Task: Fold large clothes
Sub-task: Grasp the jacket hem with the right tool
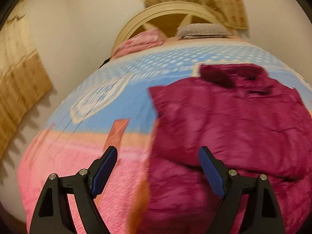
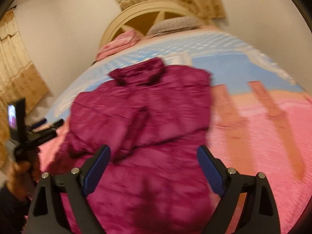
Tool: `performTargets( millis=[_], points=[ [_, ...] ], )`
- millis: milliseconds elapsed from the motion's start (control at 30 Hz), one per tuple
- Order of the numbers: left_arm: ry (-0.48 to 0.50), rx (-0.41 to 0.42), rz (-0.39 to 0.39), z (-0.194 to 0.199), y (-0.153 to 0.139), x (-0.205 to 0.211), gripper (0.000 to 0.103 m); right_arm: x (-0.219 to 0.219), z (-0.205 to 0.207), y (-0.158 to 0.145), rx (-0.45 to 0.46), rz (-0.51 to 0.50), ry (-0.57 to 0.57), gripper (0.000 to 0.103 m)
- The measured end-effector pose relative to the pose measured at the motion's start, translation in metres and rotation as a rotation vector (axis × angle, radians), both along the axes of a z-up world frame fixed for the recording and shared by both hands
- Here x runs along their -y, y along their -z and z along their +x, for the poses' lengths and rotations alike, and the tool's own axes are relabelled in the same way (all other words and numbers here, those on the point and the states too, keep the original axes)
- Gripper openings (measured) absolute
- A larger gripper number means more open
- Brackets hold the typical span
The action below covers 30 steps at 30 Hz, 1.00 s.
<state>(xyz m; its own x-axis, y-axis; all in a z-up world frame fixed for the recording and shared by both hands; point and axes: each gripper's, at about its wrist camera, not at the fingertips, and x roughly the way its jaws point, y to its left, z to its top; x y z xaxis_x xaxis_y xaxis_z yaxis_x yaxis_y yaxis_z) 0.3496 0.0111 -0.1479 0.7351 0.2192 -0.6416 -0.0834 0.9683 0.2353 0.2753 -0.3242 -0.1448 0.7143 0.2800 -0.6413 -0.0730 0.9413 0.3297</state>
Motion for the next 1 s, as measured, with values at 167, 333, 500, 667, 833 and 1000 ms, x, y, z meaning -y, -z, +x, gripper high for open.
performTargets(
  millis=[167, 333, 500, 667, 833, 1000],
  points=[
    [-0.027, -0.020, -0.016, 0.004, 0.013, -0.018, 0.085, -0.031, 0.049, 0.004, -0.064, 0.015, -0.034, 0.083],
    [-0.025, -0.032, -0.029, 0.005, 0.020, -0.031, 0.085, -0.048, 0.081, 0.033, -0.152, 0.017, -0.053, 0.064],
    [-0.046, -0.046, -0.049, 0.010, 0.024, -0.047, 0.085, -0.059, 0.075, 0.043, -0.155, -0.011, -0.084, 0.026],
    [-0.054, -0.060, -0.085, 0.013, 0.023, -0.057, 0.085, -0.059, 0.053, 0.022, -0.088, -0.079, -0.071, 0.017],
    [-0.051, -0.060, -0.078, 0.018, 0.013, -0.053, 0.085, -0.047, 0.042, 0.021, -0.103, -0.136, -0.036, 0.018],
    [-0.010, -0.038, -0.109, 0.028, -0.013, -0.038, 0.085, -0.041, 0.040, 0.031, -0.119, -0.185, 0.004, 0.053]
  ],
)
